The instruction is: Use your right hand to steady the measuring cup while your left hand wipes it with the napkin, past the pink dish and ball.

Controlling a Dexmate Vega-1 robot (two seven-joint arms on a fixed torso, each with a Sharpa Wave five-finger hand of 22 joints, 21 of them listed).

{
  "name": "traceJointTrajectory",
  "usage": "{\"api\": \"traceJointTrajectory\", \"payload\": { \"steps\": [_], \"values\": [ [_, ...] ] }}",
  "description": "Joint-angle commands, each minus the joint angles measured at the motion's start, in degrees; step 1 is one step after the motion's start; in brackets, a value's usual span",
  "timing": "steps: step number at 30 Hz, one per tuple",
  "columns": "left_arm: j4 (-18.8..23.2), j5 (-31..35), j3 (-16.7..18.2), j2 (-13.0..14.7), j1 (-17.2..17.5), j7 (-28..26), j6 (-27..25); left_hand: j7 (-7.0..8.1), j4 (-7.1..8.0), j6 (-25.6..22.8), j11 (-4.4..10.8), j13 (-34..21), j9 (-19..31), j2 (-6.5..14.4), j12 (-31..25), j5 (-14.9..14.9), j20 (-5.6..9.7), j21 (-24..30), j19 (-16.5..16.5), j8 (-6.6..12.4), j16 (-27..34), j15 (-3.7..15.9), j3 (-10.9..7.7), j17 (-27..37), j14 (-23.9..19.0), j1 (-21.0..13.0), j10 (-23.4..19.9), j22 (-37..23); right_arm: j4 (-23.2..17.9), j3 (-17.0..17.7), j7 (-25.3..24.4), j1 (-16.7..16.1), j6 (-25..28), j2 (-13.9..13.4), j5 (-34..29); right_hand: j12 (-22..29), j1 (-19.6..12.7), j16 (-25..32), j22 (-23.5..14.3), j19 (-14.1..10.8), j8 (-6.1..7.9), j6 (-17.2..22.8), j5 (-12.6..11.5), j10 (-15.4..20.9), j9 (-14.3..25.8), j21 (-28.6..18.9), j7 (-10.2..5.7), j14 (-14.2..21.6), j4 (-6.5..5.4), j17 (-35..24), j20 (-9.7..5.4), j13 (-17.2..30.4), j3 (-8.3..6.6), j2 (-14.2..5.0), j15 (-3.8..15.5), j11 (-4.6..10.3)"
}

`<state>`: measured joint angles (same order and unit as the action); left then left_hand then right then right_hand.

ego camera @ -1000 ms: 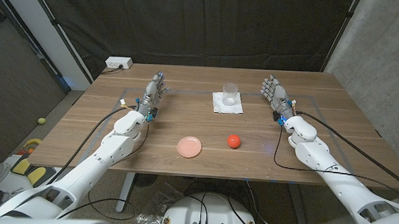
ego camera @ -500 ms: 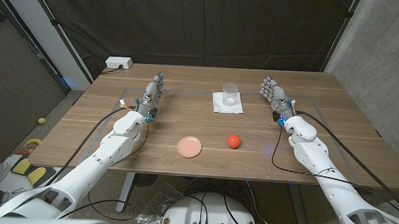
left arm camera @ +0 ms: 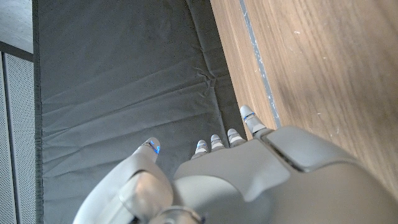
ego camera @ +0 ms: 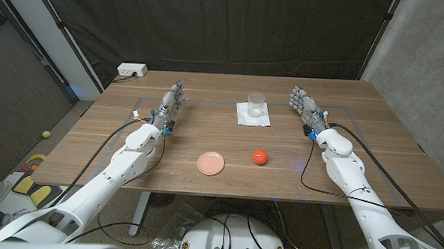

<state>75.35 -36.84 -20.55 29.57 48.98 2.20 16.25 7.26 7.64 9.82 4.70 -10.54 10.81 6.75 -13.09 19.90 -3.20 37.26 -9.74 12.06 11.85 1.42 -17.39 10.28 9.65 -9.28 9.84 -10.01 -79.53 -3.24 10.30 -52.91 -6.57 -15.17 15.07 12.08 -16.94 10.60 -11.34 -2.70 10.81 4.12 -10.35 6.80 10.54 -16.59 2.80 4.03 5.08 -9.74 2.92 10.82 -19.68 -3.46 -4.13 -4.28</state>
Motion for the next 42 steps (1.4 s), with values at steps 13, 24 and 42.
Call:
{"api": "traceJointTrajectory", "payload": {
  "steps": [13, 24, 42],
  "values": [
    [-2.85, -0.41, -0.23, -1.05, -1.68, 1.58, -0.05, 0.16, -0.38, 4.55, -0.22, -0.32, 0.22, -0.51, 0.26, -0.22, -0.18, -0.54, -4.62, 0.01, -0.22, -0.09, -0.08, 0.15, 1.86, -0.42, 0.47, -0.30, -2.06, -5.96, 0.89, 3.13, 2.17, -5.63, -12.40, -0.63, -3.27, -0.36, 0.03, -0.94, 0.08, -1.79, -0.38, -2.27, 0.24, 0.36, 0.28, -1.11, 2.72, -0.31, -0.58, 0.10, 0.18, 2.00, 0.64, 0.20],
    [-4.01, -0.40, -0.31, -1.51, -2.42, 2.00, 0.10, 0.17, -0.29, 4.45, -0.23, -0.34, 0.23, -0.43, 0.34, -0.31, -0.17, -0.73, -4.49, -0.01, -0.28, -0.03, -0.02, 0.18, 1.70, -0.45, 0.28, -0.34, -1.93, -10.11, -1.13, 5.31, 2.14, -8.07, -15.02, -0.38, -5.27, 0.02, 0.18, -2.54, 0.54, -1.53, -1.19, -2.31, 0.28, 0.16, 0.54, -0.30, 4.17, -0.31, -0.82, 0.13, 0.91, 4.47, 0.80, 0.61],
    [-4.71, -0.37, -0.35, -1.58, -3.09, 2.53, -0.11, 0.07, -0.10, 4.39, -0.39, -0.35, 0.24, -0.17, 0.49, -0.42, -0.26, -1.04, -4.33, -0.08, -0.41, -0.06, 0.02, 0.21, 1.57, -0.45, 0.11, -0.38, -1.95, -15.08, -3.83, 7.33, 0.73, -10.86, -17.14, -0.28, -7.08, 0.00, 0.22, -2.57, 0.75, -1.42, -2.17, -2.63, 0.32, 0.57, 0.26, -0.14, 4.76, -0.36, -1.05, 0.15, 2.13, 7.43, 1.09, 1.03]
  ]
}}
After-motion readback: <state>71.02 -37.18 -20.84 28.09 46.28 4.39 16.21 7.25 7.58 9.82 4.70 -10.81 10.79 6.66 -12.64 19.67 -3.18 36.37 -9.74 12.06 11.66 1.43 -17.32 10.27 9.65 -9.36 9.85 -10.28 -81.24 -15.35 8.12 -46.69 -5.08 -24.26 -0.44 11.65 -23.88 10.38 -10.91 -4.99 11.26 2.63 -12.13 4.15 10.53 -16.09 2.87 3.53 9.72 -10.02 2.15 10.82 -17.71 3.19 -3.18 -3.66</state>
